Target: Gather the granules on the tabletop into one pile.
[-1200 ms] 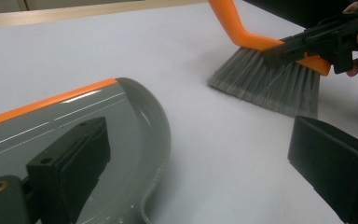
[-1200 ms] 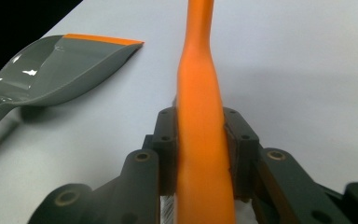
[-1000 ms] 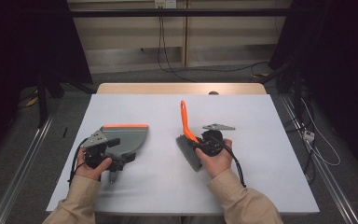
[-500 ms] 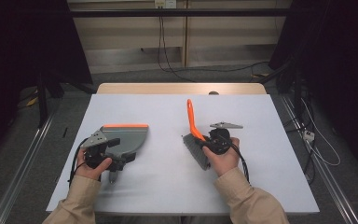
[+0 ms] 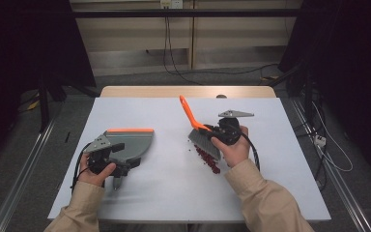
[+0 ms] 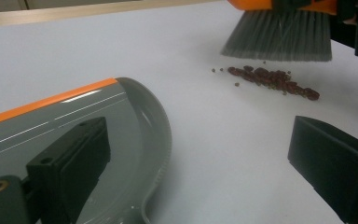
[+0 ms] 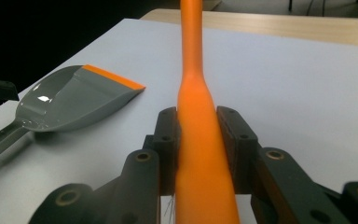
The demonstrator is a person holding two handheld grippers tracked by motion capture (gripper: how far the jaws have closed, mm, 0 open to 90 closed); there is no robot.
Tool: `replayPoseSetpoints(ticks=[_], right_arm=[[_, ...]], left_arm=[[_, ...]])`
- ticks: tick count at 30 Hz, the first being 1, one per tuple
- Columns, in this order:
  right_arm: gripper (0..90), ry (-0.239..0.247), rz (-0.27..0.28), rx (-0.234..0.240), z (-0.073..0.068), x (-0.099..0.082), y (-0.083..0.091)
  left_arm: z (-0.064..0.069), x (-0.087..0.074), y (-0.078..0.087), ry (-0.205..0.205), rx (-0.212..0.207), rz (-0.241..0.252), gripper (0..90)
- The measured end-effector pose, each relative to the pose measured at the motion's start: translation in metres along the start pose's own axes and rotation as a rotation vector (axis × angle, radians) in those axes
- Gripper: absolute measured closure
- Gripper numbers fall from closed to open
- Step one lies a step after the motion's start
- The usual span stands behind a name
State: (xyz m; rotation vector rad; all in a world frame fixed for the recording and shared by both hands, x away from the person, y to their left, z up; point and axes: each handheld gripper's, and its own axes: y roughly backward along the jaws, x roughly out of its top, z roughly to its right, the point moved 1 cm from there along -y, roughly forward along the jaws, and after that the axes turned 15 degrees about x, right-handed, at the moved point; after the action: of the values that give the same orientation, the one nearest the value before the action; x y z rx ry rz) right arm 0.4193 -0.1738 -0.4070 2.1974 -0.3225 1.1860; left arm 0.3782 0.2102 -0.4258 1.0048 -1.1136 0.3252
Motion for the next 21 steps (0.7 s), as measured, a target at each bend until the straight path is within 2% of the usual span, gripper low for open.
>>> replayPoseSetpoints(ticks=[4, 6, 9, 12, 15, 17, 18, 19, 20, 21], right_arm=[[70.9, 0.063, -0.006, 0.009, 0.018, 0.015, -0.005], [70.9, 0.094, -0.026, -0.007, 0.029, 0.016, -0.008], [70.8, 0.11, -0.04, -0.007, 0.045, 0.015, -0.009], [70.8, 0.156, -0.057, -0.004, 0.058, 0.015, -0.008], [70.6, 0.21, -0.105, -0.01, 0.064, 0.012, -0.008], [70.4, 0.191, -0.139, 0.028, 0.067, 0.009, -0.007], [70.3, 0.192, -0.152, 0.02, 0.067, 0.008, -0.005], [70.1, 0.236, -0.197, -0.006, 0.066, 0.008, -0.003], [69.9, 0.244, -0.226, -0.009, 0.066, 0.008, -0.002], [69.8, 0.23, -0.244, -0.006, 0.065, 0.008, -0.001]], left_arm=[[-0.001, 0.0, 0.0, 0.005, 0.002, 0.0, 5.5], [-0.002, -0.001, 0.0, 0.008, 0.003, -0.002, 5.5], [-0.002, -0.001, -0.001, 0.014, 0.003, -0.002, 5.5], [-0.003, -0.001, -0.001, 0.014, 0.002, -0.003, 5.5], [-0.002, -0.001, -0.001, 0.011, 0.002, -0.002, 5.5], [-0.002, -0.001, 0.0, 0.014, 0.003, -0.001, 5.5], [-0.002, -0.001, 0.0, 0.014, 0.004, -0.001, 5.5], [-0.002, -0.001, 0.0, 0.014, 0.004, -0.002, 5.4], [-0.002, -0.001, -0.001, 0.014, 0.004, -0.001, 5.5], [-0.002, -0.001, -0.001, 0.013, 0.003, -0.002, 5.5]])
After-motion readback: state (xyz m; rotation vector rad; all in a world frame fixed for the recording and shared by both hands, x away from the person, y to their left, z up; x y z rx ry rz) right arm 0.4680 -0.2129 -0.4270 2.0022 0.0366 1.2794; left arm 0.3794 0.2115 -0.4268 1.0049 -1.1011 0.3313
